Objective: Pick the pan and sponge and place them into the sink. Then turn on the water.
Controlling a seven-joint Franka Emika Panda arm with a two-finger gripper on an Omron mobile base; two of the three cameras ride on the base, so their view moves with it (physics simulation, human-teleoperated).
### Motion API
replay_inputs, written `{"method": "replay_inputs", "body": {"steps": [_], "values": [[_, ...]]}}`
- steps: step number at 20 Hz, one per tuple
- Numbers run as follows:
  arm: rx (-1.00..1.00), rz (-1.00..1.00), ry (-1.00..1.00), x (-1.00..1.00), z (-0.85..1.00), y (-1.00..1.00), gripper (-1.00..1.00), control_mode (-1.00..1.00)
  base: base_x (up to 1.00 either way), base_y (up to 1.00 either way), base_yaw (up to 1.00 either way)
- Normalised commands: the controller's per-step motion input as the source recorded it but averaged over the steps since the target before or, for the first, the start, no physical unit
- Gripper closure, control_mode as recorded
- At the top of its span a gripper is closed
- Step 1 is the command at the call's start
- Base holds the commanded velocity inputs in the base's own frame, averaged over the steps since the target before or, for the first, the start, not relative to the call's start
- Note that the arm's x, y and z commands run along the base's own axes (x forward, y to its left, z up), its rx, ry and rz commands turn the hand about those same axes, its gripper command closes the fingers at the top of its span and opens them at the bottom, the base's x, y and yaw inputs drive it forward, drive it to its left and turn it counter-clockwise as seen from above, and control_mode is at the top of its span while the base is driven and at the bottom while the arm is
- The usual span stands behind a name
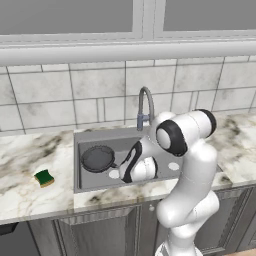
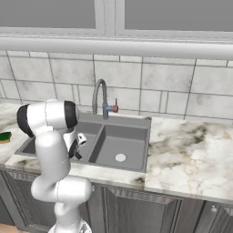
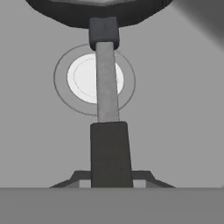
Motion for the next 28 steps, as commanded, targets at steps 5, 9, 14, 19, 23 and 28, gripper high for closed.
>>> {"method": "replay_inputs", "body": {"steps": [5,9,14,19,23,28], "values": [[-0.01,-0.06,-0.01,0.16,-0.17,0.00,1.00,-1.00,0.00,0.00,0.00],[-0.07,-0.06,-0.02,0.13,-0.37,0.03,1.00,-1.00,0.00,0.00,0.00],[-0.09,-0.06,-0.04,0.16,-0.37,0.06,1.00,-1.00,0.00,0.00,0.00],[-0.05,-0.08,-0.04,0.19,-0.27,0.09,-1.00,-1.00,0.00,0.00,0.00],[0.00,-0.10,-0.02,0.23,-0.09,0.05,-1.00,-1.00,0.00,0.00,0.00],[0.00,-0.10,-0.03,0.08,0.10,0.00,-1.00,-1.00,0.00,0.00,0.00]]}}
